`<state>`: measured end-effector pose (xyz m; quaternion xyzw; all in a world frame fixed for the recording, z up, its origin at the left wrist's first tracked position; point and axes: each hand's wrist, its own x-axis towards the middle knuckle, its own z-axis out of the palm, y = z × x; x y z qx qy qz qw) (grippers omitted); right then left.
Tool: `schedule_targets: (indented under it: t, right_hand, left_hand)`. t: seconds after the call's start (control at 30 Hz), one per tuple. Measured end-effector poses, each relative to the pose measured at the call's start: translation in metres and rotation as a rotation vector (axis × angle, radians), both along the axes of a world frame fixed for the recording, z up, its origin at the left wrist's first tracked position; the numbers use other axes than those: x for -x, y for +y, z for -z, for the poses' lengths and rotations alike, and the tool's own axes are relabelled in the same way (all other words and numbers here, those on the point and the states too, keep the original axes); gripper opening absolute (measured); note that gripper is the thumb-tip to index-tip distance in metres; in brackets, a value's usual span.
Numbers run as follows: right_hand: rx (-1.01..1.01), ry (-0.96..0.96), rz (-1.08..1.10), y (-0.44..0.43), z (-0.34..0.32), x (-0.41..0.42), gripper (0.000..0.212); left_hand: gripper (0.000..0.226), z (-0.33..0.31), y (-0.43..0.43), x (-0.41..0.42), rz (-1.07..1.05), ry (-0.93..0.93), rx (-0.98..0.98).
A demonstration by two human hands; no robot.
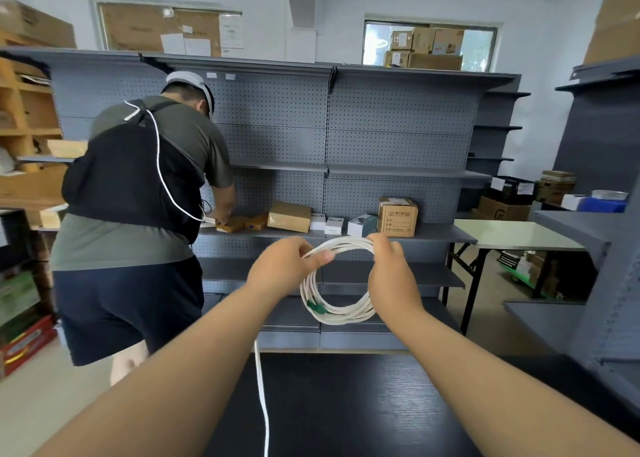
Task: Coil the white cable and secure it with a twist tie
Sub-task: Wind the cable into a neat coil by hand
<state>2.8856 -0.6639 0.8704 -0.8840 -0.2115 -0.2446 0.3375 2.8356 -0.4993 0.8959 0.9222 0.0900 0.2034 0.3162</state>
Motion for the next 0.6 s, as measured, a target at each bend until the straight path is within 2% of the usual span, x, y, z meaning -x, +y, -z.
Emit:
schedule_targets:
  t: [0.07, 0.13, 0.3, 0.43, 0.6]
  right_hand:
    - [0.08, -0.006, -0.006, -0.004, 0.002, 0.0, 0.045]
    - [0.124, -0.015, -0.042, -0.005, 0.005, 0.002, 0.041]
    - [0.095, -0.036, -0.027, -0.003, 0.002, 0.002, 0.044]
    - [0.021, 0.003, -0.003, 0.001, 0.0, 0.002, 0.041]
    - [-0.086, 0.077, 0.017, 0.001, 0.002, 0.0, 0.042]
  left_hand:
    - [0.053, -0.009, 0.008, -0.001, 0.027, -0.016, -0.064]
    - [0.055, -0.015, 0.011, -0.002, 0.051, -0.032, -0.019]
    - [0.056, -0.003, 0.004, 0.001, 0.1, 0.038, 0.251]
    - [0.062, 0.008, -0.008, 0.0, 0.123, 0.08, 0.56]
    - [0.06, 0.015, -0.018, -0.001, 0.196, 0.043, 0.729]
